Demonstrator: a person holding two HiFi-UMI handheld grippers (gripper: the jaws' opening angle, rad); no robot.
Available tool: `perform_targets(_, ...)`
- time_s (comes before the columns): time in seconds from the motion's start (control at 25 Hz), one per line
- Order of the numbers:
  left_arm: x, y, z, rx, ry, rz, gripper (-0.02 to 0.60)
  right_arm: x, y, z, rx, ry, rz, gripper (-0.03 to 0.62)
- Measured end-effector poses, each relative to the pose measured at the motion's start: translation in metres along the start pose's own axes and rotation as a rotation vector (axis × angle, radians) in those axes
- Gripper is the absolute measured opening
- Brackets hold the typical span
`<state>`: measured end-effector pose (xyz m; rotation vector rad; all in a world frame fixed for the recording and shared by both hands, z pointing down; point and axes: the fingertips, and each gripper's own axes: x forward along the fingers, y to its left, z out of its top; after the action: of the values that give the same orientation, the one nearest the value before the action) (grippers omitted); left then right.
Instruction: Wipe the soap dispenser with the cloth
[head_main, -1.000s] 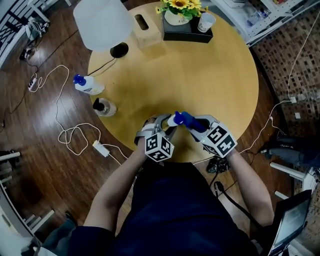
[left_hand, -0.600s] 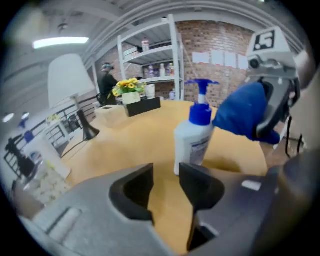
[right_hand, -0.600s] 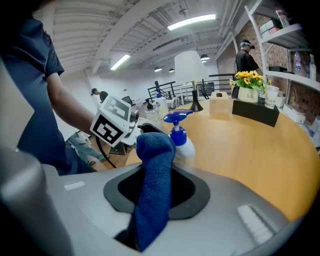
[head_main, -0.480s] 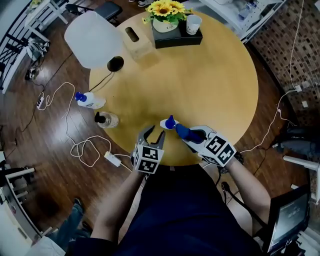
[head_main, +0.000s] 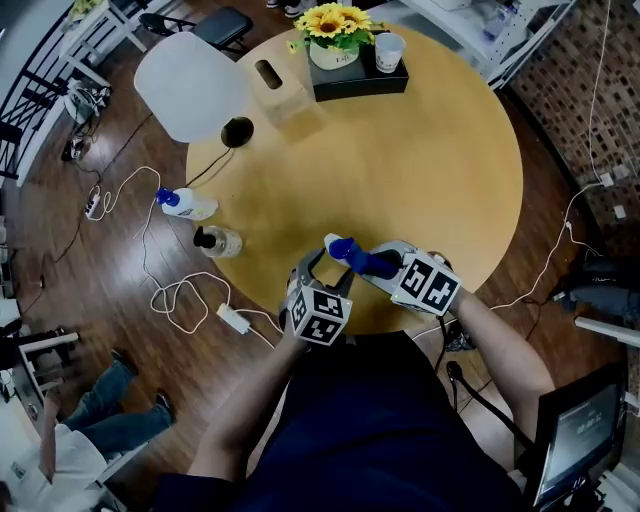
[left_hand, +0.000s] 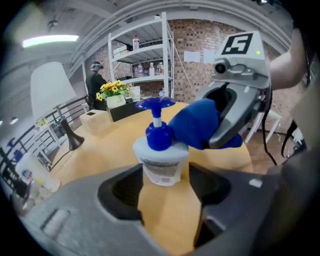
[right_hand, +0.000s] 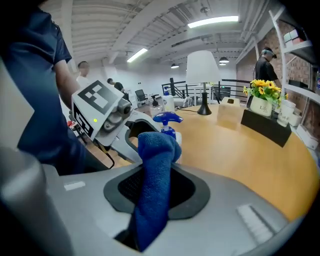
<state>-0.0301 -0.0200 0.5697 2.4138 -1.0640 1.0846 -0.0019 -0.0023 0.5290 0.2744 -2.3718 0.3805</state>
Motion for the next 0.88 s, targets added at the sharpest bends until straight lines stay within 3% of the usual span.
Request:
perform_targets(0.2,0.013,0.003,-0.008,0.161,0.02,0.04,0.333,0.022,0.028,0.009,0.042,-0.054,0.071,0.101)
perform_targets(0.32,0.017,0.01,-0.009,0.231,0.02,0.089,0.317,0.029,0.041,0.019,0.025,-0.057,0.105,0.1)
perform_targets(0.36,0.017,0.013,-0.009,0.246,0.01,0.104,0.274,0.029,0.041,0.019,0.023,-0.055,0.109,0.1)
perform_targets(0.44,0.017,0.015,-0.009,0.248,-0.01,0.099,0.245,0.028,0.034,0.013,0.04,-0.043,0.092,0.1)
perform_targets(0.68,0.017,0.009,-0.008,0.3,-0.016,0.059,0.241,0.013,-0.027,-0.001,0.162,-0.077,-0.033,0.1)
perform_targets(0.88,0.017,0.007,-0.008,0.31,-0.017,0.047,0.241,0.017,-0.024,0.026,0.06,-0.087,0.032,0.1)
